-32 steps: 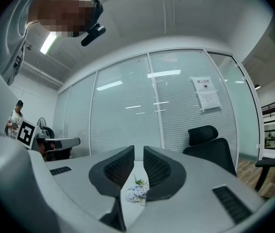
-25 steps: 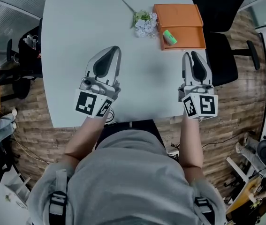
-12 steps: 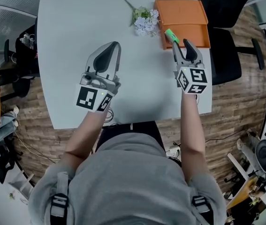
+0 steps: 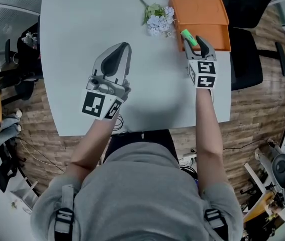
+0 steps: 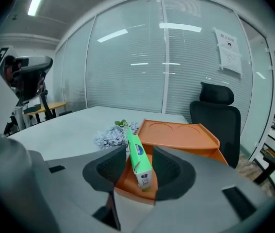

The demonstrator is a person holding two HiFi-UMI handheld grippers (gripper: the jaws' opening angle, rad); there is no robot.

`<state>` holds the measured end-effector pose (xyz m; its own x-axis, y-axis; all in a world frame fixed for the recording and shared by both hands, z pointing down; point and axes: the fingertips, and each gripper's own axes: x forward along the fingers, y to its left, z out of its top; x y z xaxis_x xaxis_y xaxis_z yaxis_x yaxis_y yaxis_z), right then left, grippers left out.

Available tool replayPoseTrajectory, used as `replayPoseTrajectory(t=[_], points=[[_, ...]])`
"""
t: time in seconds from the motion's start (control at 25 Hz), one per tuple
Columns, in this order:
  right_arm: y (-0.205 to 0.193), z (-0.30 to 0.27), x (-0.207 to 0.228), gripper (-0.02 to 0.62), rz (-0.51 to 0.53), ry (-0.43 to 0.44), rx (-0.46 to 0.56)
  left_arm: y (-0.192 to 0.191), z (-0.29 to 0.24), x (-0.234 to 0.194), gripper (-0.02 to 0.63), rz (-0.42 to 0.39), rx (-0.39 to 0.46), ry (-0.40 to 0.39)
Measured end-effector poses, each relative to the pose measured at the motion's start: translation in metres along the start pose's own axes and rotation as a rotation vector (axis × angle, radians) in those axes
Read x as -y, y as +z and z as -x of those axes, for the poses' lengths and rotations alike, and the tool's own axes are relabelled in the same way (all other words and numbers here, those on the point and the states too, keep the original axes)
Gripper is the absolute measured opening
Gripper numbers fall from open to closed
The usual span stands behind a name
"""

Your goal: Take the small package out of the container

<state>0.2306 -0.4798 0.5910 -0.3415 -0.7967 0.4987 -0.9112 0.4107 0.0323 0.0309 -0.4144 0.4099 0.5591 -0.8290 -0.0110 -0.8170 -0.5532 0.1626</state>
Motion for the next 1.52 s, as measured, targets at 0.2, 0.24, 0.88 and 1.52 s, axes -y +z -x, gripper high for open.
replayPoseTrajectory(t=[0.2, 0.24, 0.88, 1.52], points=[[-0.004, -0.006, 0.001, 0.151, 0.026, -0.002, -0.029, -0.001, -0.001, -0.003, 0.020, 0.004, -0.004, 0.001], [-0.003, -0.005, 0.000, 0.133, 0.033, -0.005, -0.027, -0.001, -0.001, -0.003, 0.020, 0.004, -0.004, 0.001], [0.112, 0.120, 0.002, 0.117, -0.042, -0.103, 0.315, 0.042, 0.015, 0.006, 0.020, -0.024, 0.060, 0.008], [0.177, 0.270, -0.031, 0.117, -0.070, -0.137, 0.518, 0.090, 0.053, 0.034, 0.020, -0.060, 0.127, -0.012]])
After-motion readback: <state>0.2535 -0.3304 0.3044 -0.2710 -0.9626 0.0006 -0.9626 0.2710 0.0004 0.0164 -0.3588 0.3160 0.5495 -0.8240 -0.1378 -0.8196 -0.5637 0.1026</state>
